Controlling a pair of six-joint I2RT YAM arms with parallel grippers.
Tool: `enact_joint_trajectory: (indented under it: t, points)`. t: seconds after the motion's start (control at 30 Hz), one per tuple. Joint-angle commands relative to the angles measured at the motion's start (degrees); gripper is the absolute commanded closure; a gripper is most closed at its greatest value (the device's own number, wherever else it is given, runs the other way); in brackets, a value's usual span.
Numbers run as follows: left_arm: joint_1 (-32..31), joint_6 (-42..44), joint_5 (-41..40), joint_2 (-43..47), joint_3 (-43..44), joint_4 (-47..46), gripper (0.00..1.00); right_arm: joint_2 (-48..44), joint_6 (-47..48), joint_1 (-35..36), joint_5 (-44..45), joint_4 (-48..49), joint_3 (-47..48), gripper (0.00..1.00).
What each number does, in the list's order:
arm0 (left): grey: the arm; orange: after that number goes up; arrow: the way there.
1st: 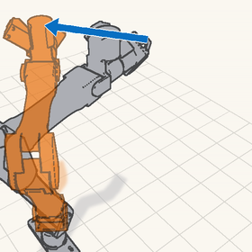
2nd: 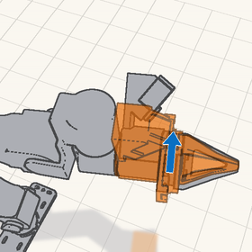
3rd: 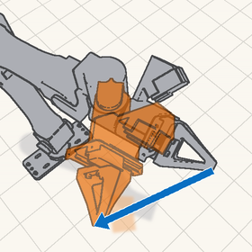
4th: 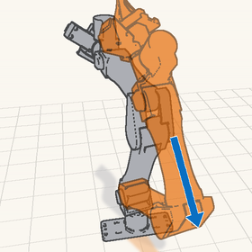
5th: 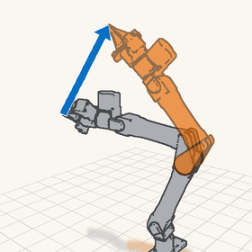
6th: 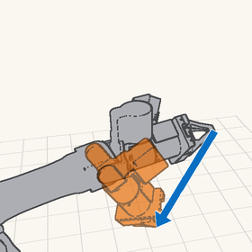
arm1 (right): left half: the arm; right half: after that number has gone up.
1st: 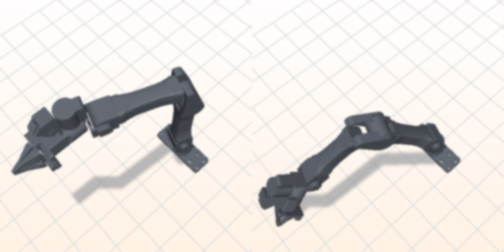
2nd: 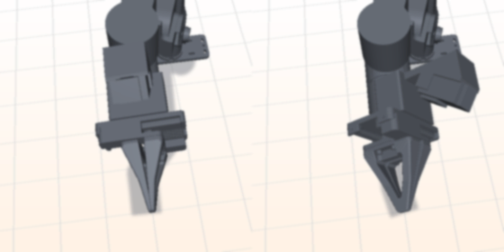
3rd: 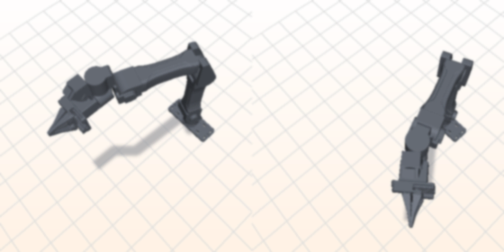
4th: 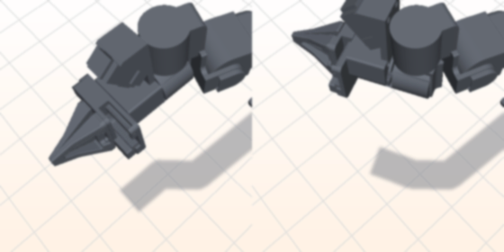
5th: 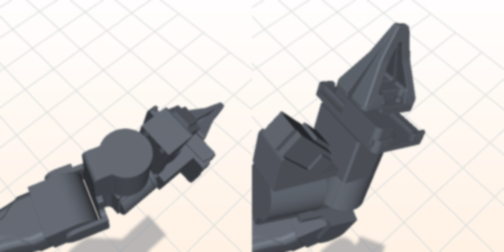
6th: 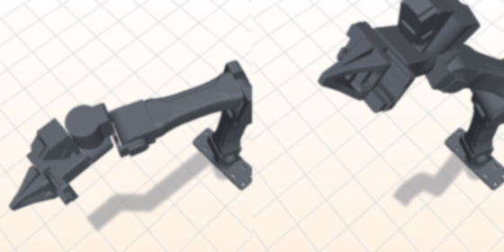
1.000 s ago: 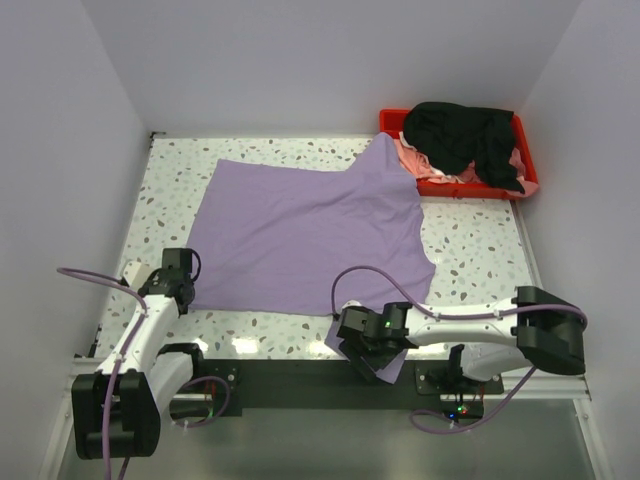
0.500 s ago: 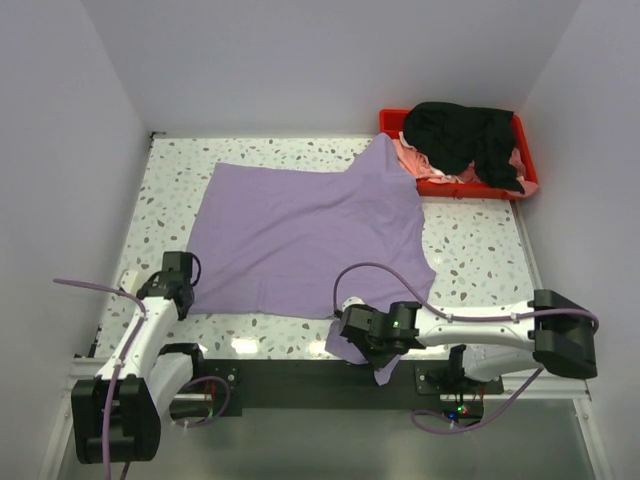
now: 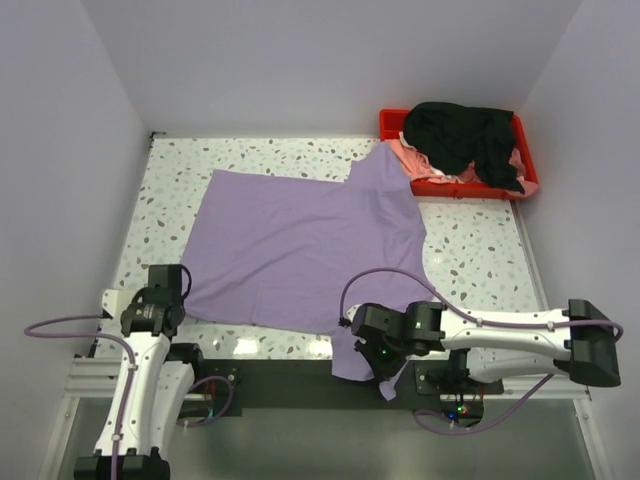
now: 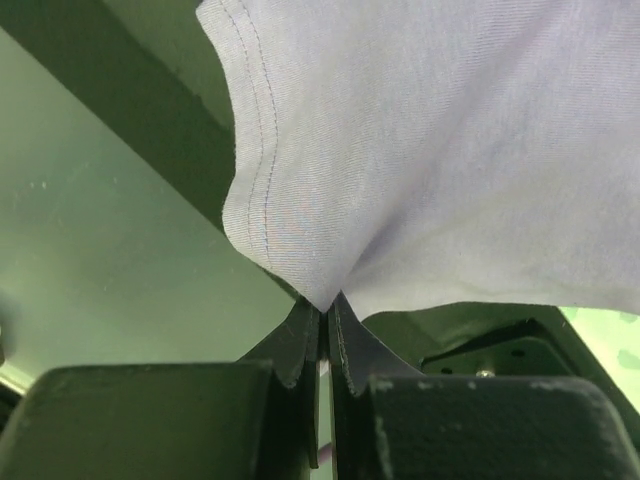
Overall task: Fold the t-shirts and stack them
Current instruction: Fold the tshirt
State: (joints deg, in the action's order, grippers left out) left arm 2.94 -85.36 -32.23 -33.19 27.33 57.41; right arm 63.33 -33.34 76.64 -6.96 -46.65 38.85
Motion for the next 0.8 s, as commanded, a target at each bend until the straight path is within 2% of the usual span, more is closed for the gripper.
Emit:
enact_joint_trajectory:
  t: [0.0,0.13,0.3,0.47,0.6,0.77]
  points:
    - [0.31,-5.17,-2.93,0.58,3.25,6.93,1.00,-2.07,0.91,0.35,-4.63,-4.67,0.96,1.00]
    - [0.31,-8.23,-4.94,-0.73,4.92,11.04,1.00,-6.45,-0.40,0.44,-6.66,-6.78,0.35,1.00]
    - [0.23,-8.86,-4.77,-1.53,5.63,11.41,1.00,-9.54,-1.11,0.44,-10.96,-6.78,-0.79,1.00]
    - [0.31,-7.81,-4.86,-1.35,5.89,10.54,1.00,-8.75,-0.32,0.35,-8.78,-7.13,0.78,1.00]
    - [0.31,-2.90,-5.30,-2.14,6.77,6.42,1.00,-6.91,-0.59,0.44,4.98,-13.53,7.53,1.00]
    - [0.23,0.11,-2.76,-6.79,7.29,1.13,1.00,-2.52,-0.41,-0.35,14.07,-17.24,12.82,1.00]
